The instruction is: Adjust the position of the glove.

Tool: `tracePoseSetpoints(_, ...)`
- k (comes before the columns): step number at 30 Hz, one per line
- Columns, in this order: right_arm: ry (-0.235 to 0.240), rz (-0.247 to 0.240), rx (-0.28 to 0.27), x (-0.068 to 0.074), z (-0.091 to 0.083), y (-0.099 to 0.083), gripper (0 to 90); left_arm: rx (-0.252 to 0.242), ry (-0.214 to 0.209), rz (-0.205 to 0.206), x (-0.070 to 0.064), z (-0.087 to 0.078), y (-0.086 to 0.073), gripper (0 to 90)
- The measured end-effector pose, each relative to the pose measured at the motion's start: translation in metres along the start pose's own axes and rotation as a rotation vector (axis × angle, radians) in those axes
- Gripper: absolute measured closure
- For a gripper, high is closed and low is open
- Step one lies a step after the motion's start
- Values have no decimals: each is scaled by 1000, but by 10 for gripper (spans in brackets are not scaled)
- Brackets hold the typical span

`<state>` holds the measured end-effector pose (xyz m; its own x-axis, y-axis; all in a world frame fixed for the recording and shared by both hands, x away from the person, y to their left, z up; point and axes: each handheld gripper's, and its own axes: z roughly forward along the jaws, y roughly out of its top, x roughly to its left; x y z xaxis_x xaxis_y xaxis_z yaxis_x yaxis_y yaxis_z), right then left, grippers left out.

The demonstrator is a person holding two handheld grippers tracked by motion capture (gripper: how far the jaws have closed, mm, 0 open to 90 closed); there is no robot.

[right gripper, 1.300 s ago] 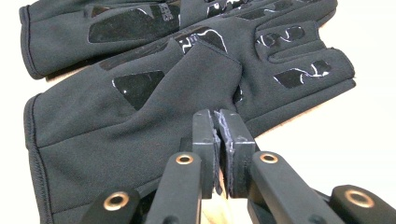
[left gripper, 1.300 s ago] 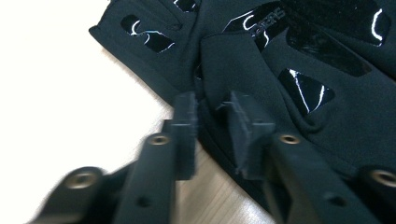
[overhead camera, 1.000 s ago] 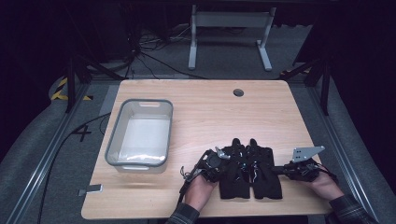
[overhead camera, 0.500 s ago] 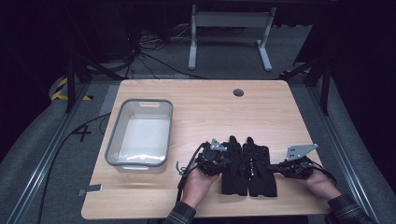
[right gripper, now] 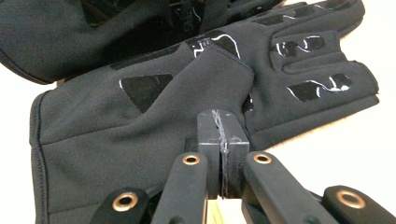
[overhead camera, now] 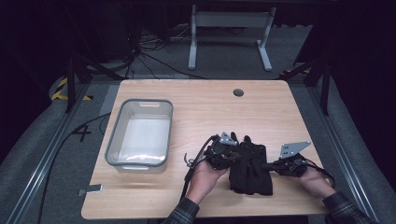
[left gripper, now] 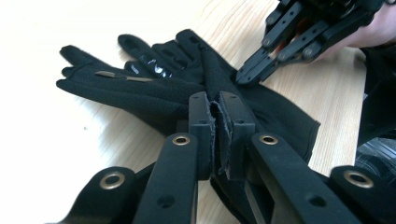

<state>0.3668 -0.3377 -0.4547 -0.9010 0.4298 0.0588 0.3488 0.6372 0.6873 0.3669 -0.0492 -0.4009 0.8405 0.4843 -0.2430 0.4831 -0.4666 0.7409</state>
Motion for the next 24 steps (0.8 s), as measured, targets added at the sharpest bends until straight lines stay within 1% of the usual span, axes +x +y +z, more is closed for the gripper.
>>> tracePoseSetpoints(6, 4, -14, 3, 2, 7, 7, 900, 9, -20, 20, -5, 10, 9, 848)
tracePoseSetpoints(11, 16, -10, -4, 0, 9, 8, 900, 22, -40, 33, -9, 22, 16, 847)
tracePoseSetpoints(15, 12, -13, -2, 1, 9, 8, 900, 31, -51, 40, -12, 31, 18, 846)
tracePoseSetpoints(19, 12, -14, -3, 1, 9, 8, 900, 27, -59, 36, -13, 36, 18, 837)
tracePoseSetpoints(20, 11, -21, 0, 1, 8, 8, 900, 20, -69, 35, -14, 38, 19, 825)
tracePoseSetpoints(22, 5, -25, 1, 1, 7, 8, 900, 20, -70, 35, -14, 38, 19, 821)
tracePoseSetpoints(23, -4, -27, 2, 1, 3, 7, 900, 18, -71, 35, -14, 39, 19, 818)
tracePoseSetpoints(24, -29, -20, -10, -1, -6, 5, 900, 18, -72, 33, -15, 40, 19, 813)
